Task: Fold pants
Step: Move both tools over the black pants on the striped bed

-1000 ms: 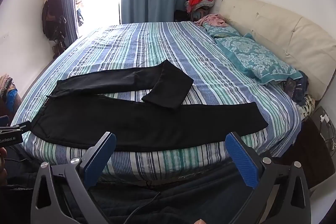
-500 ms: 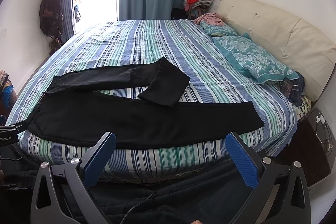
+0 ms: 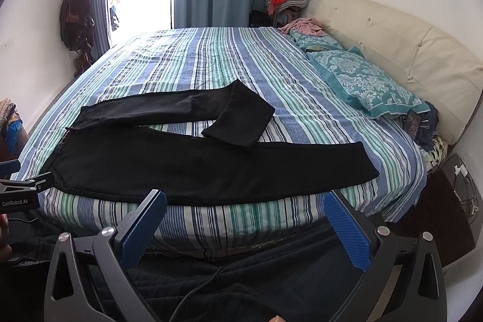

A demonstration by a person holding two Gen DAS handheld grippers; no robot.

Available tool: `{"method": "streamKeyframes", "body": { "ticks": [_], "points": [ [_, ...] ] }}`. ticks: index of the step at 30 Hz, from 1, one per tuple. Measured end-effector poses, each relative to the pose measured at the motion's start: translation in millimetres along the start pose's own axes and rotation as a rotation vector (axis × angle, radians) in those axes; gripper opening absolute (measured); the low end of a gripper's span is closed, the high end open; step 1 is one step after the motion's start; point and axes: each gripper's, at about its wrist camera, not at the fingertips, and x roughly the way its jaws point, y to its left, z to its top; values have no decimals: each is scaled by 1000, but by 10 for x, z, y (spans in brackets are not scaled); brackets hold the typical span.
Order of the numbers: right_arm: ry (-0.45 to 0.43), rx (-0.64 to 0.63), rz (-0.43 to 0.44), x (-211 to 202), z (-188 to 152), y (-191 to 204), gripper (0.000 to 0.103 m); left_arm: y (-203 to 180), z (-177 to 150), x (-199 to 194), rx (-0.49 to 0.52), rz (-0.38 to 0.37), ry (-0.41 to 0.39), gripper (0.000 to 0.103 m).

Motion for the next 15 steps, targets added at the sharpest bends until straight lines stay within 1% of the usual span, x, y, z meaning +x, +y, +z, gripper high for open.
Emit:
{"method": "streamKeyframes", "body": {
  "ticks": [7,15],
  "points": [
    [3,-10,-6,-101,-98,-18,103,-54,-32,-55,29,-17,-6,102],
    [-18,-8,-15,-206,-127,-23,103,-138,-96,-136,72,-38,-16,102]
  ]
}}
